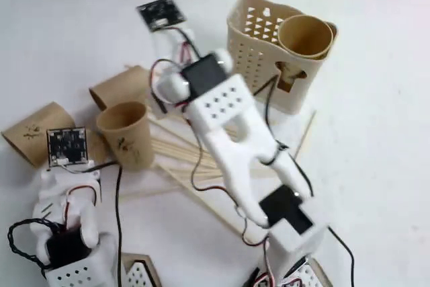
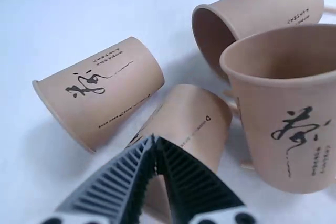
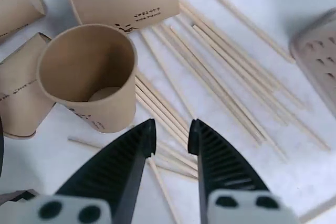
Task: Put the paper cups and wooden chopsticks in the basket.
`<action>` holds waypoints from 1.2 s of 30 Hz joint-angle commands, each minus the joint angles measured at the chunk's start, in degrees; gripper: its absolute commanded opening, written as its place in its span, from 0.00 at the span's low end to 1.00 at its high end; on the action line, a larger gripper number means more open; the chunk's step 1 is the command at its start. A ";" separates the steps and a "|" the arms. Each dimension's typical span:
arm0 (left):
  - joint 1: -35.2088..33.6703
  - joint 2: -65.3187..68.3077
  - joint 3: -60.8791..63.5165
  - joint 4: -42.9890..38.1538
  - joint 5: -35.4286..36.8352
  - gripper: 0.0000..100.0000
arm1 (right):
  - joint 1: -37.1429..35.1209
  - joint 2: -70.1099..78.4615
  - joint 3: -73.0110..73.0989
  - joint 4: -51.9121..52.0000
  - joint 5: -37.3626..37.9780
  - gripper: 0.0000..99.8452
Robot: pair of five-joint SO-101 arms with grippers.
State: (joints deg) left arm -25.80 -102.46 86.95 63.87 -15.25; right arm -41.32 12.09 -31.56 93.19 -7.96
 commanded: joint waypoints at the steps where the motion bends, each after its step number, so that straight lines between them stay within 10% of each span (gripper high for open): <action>1: -0.22 -0.31 -1.49 -1.32 0.62 0.03 | -2.07 1.10 -1.05 -4.18 -0.97 0.11; 36: -0.31 -0.31 -1.23 -1.32 0.53 0.03 | -5.93 13.93 -1.14 -3.21 -0.70 0.04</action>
State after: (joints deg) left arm -25.80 -102.46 86.95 63.87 -15.25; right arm -46.59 27.47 -31.47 89.14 -8.66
